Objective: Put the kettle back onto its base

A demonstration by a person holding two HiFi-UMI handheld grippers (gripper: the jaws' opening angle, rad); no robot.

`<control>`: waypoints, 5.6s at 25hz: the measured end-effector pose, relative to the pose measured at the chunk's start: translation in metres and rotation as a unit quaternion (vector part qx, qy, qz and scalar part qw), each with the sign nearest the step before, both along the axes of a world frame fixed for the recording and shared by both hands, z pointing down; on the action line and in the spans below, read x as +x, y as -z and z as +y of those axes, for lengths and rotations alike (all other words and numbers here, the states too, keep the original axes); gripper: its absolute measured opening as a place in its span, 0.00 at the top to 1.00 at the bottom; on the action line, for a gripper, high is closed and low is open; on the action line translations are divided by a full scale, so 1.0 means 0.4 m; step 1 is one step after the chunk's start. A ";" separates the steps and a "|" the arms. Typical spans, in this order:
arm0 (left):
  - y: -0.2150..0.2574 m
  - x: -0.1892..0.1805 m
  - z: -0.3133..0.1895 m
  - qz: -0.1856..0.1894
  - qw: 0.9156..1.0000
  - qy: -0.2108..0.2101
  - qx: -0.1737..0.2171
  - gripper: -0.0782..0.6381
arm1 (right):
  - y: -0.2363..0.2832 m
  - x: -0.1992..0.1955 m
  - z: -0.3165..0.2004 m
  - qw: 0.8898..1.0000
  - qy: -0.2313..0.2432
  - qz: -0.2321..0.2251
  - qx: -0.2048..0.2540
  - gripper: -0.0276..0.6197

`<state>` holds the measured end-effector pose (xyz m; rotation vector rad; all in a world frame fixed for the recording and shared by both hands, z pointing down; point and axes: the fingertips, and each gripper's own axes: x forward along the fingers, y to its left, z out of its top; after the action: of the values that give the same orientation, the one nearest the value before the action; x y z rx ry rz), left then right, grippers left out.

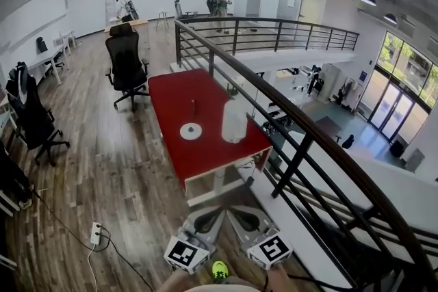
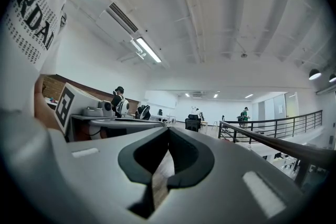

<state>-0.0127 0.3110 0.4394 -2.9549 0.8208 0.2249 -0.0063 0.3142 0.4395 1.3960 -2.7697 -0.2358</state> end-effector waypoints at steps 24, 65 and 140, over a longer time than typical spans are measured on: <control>0.019 0.120 -0.275 0.019 0.999 0.032 0.001 0.90 | 0.004 0.120 -0.276 1.000 0.016 -0.001 -0.015 0.95; -0.010 0.173 -0.558 0.020 0.999 0.044 -0.010 0.90 | -0.028 0.175 -0.557 0.999 0.021 0.005 -0.043 0.95; -0.142 0.297 -1.212 -0.051 0.998 -0.012 -0.023 0.89 | -0.161 0.306 -1.210 0.988 -0.109 0.011 -0.111 0.94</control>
<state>0.1059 -0.1738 0.4963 -2.9914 0.7879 0.0571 0.1160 -0.1699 0.5040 1.6045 -2.5040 0.0613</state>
